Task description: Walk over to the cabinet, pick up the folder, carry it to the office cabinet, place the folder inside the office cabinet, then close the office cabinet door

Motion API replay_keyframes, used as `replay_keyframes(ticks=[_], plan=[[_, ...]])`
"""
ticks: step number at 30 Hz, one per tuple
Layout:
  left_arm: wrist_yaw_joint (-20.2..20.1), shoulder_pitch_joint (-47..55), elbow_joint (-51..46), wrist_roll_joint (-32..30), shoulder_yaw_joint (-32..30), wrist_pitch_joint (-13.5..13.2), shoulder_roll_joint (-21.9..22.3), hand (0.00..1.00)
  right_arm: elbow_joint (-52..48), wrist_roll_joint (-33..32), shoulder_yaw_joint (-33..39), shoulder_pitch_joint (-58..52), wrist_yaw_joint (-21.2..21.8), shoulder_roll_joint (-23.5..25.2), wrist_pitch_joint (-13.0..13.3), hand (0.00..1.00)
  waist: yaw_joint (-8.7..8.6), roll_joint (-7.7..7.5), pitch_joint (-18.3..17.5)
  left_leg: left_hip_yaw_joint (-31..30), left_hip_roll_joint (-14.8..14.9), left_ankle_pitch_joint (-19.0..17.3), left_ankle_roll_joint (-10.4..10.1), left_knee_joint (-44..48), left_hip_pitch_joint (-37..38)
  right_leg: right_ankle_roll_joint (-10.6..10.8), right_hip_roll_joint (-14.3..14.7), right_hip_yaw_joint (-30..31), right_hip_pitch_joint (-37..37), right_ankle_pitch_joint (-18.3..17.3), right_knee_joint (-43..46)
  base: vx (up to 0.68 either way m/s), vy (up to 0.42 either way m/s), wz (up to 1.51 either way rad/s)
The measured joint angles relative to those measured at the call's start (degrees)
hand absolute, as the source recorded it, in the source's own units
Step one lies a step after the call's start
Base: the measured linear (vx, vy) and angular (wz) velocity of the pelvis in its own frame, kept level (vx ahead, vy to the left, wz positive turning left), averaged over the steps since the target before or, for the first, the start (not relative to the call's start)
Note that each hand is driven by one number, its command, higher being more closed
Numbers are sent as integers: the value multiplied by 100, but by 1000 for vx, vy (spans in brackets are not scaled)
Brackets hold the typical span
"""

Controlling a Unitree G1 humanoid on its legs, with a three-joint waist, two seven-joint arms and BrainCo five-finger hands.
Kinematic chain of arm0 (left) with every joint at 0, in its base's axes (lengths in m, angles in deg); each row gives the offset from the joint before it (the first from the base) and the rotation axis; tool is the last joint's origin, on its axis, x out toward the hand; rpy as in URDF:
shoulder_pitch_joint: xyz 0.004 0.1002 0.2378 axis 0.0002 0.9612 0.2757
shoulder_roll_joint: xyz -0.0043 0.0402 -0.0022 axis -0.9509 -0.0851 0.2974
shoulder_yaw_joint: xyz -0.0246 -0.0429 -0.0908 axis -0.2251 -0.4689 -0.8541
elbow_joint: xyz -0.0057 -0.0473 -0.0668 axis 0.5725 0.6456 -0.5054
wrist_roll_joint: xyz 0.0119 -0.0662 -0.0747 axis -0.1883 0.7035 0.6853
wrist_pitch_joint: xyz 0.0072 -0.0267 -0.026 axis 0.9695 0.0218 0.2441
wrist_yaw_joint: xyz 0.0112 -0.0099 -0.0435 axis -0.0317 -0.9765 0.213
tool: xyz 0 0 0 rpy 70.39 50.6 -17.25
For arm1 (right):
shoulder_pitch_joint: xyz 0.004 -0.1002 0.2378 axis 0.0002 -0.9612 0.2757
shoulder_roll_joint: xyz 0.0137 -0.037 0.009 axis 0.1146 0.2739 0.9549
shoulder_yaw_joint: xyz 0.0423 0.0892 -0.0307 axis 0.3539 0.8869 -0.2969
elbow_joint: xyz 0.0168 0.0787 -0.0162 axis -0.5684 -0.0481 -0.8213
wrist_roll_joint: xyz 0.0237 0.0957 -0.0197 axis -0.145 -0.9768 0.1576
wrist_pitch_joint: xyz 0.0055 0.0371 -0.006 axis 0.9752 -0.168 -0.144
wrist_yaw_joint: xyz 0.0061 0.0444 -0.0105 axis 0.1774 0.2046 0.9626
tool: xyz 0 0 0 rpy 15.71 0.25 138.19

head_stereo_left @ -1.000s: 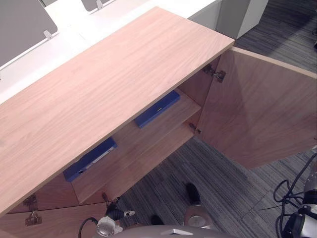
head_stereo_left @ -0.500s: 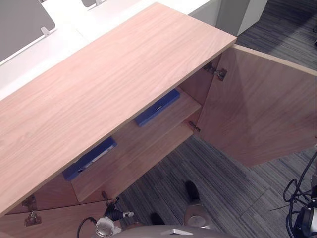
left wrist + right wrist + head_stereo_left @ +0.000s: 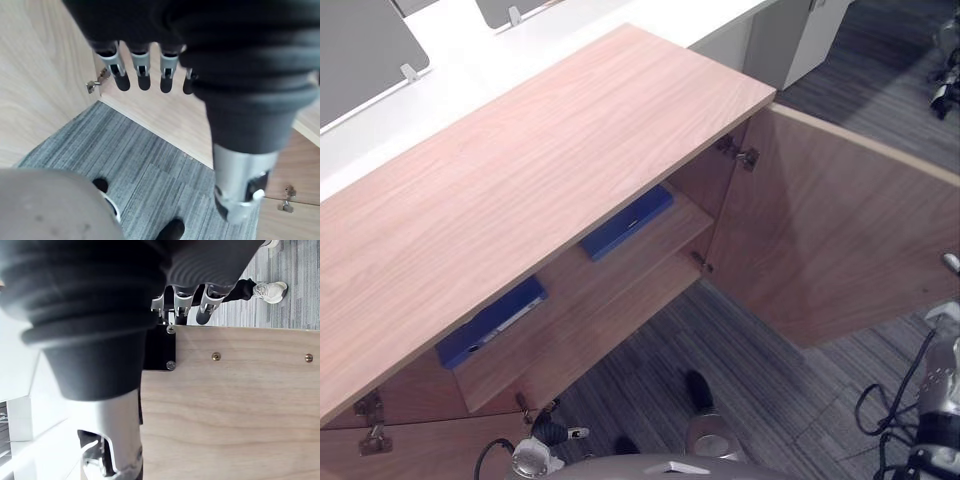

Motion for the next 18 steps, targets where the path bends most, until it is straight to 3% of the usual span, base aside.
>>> replay_keyframes(ticks=[5, 6, 9, 14, 18], plan=[[20, 10, 19, -121, -189, 37, -6, 0, -1290, 411, -269, -914, -9, 1021, -42, 0, -44, -219, -123, 121, 29, -8, -13, 17, 53, -87, 50, 117, -17, -22, -36, -74, -53, -17], [34, 40, 29, -175, -198, 74, -14, 0, -1713, 630, -535, -1249, 5, 1415, -41, 0, -43, -307, -168, 275, 53, -35, -45, 33, 104, -119, 101, 271, -41, 16, -10, -45, -37, -37], [42, 24, 52, -255, -200, 125, -19, 0, -2351, 1064, -1109, -1858, 113, 1974, -26, 0, -46, -421, -211, 529, 141, -153, -80, 201, 135, -145, 199, 531, -55, 82, 4, -50, -55, -51], [59, -122, 122, -404, -190, 220, -10, 0, -2844, 1551, -2257, -2823, 232, 2531, 218, 0, -138, -604, -212, 777, 298, -364, -153, 504, 163, -238, 323, 756, -87, 56, 191, -67, -55, -29], [71, -320, 127, -408, -119, 272, -16, 0, -2971, 2097, -2813, -3341, 281, 2541, 209, 0, -148, -741, -193, 818, 335, -422, -184, 585, 226, -351, 378, 806, -88, -59, 436, -80, -39, -9]])
